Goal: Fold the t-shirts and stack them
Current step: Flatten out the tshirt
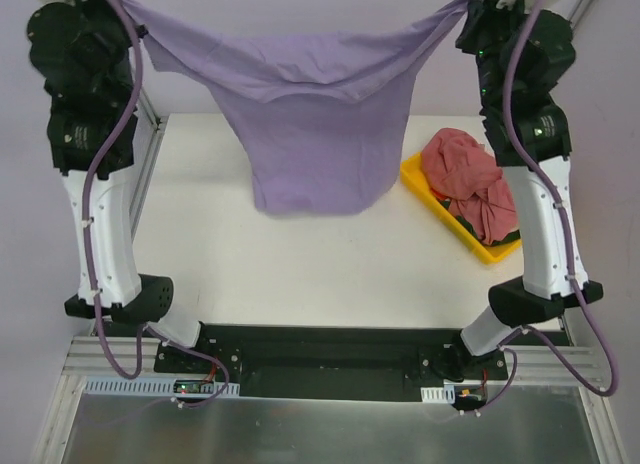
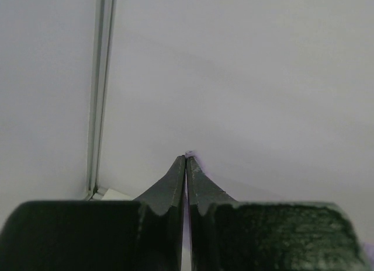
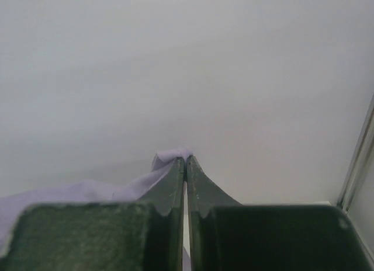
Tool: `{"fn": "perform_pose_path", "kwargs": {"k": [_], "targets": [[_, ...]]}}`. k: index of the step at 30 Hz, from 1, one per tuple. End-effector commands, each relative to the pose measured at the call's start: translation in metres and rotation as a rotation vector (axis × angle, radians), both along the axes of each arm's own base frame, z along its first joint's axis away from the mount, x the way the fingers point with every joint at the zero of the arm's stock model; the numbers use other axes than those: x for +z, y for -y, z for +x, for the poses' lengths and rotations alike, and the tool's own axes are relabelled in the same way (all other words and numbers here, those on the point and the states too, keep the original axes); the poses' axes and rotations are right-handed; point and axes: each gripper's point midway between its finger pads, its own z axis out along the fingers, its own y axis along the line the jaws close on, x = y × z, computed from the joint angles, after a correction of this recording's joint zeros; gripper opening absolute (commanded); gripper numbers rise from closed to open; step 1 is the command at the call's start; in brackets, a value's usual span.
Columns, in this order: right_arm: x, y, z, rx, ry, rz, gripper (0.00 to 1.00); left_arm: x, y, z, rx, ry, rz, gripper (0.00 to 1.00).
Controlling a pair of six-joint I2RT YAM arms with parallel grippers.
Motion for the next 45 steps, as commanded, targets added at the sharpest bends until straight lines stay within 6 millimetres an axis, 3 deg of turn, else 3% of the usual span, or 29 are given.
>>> {"fn": "perform_pose_path", "kwargs": {"k": [1,4,6,7,9,11,12,13,14,16,19,21,25,29,34,35,37,38,39,40,41,42,43,45], "targets": [[0.092,0.037,-0.077,-0.016,0.287,0.123,0.01,0.081,-0.016,-0.091,0.021,0.277,0.006,0.00],[0.055,0.029,-0.072,0.017,0.167,0.064,0.01,0.041,-0.021,-0.089,0.047,0.175,0.006,0.00],[0.016,0.019,-0.078,0.086,0.081,0.032,0.01,-0.001,-0.025,-0.094,0.067,0.093,-0.010,0.00],[-0.003,0.016,-0.081,0.105,0.042,0.036,0.01,-0.031,-0.027,-0.091,0.082,0.033,-0.027,0.00],[-0.061,0.011,-0.083,0.132,-0.080,0.033,0.01,-0.087,-0.031,-0.102,0.101,-0.051,-0.066,0.00],[-0.131,0.007,-0.087,0.153,-0.228,0.055,0.01,-0.155,-0.030,-0.109,0.105,-0.134,-0.160,0.00],[-0.161,0.006,-0.095,0.163,-0.296,0.076,0.01,-0.206,-0.028,-0.108,0.110,-0.224,-0.189,0.00],[-0.193,0.006,-0.100,0.163,-0.361,0.097,0.01,-0.229,-0.027,-0.116,0.108,-0.248,-0.231,0.00],[-0.233,0.006,-0.108,0.162,-0.442,0.102,0.01,-0.268,-0.028,-0.125,0.136,-0.315,-0.279,0.00],[-0.275,0.018,-0.125,0.111,-0.537,0.110,0.01,-0.328,-0.029,-0.140,0.187,-0.422,-0.370,0.00],[-0.330,0.042,-0.150,0.006,-0.708,0.047,0.01,-0.398,-0.033,-0.165,0.310,-0.555,-0.512,0.00],[-0.365,0.054,-0.163,-0.060,-0.810,0.013,0.01,-0.438,-0.029,-0.171,0.334,-0.637,-0.557,0.00],[-0.419,0.057,-0.179,-0.079,-0.955,-0.011,0.00,-0.504,-0.023,-0.187,0.397,-0.809,-0.590,0.00],[-0.452,0.074,-0.182,-0.194,-1.030,-0.054,0.02,-0.536,-0.033,-0.200,0.522,-0.920,-0.558,0.00],[-0.466,0.090,-0.174,-0.312,-1.055,-0.123,0.02,-0.550,-0.036,-0.203,0.601,-1.009,-0.536,0.00],[-0.466,0.093,-0.172,-0.330,-1.054,-0.138,0.04,-0.549,-0.039,-0.203,0.616,-1.010,-0.519,0.04],[-0.465,0.100,-0.171,-0.376,-1.057,-0.162,0.20,-0.544,-0.046,-0.206,0.662,-1.007,-0.491,0.27],[-0.463,0.103,-0.172,-0.396,-1.062,-0.170,0.39,-0.541,-0.047,-0.208,0.666,-1.007,-0.485,0.55],[-0.458,0.106,-0.173,-0.419,-1.061,-0.171,0.66,-0.536,-0.046,-0.207,0.654,-0.999,-0.490,0.77],[-0.452,0.110,-0.175,-0.442,-1.059,-0.172,0.74,-0.531,-0.044,-0.204,0.630,-0.990,-0.495,0.97],[-0.443,0.111,-0.175,-0.452,-1.050,-0.168,0.90,-0.522,-0.041,-0.200,0.593,-0.978,-0.498,0.99],[-0.431,0.110,-0.177,-0.440,-1.042,-0.163,0.96,-0.510,-0.039,-0.196,0.554,-0.960,-0.497,0.99],[-0.424,0.106,-0.179,-0.402,-1.046,-0.158,0.96,-0.498,-0.035,-0.190,0.509,-0.939,-0.503,0.99],[-0.411,0.076,-0.178,-0.217,-1.026,-0.154,0.96,-0.473,-0.022,-0.180,0.402,-0.889,-0.536,0.99]]}}
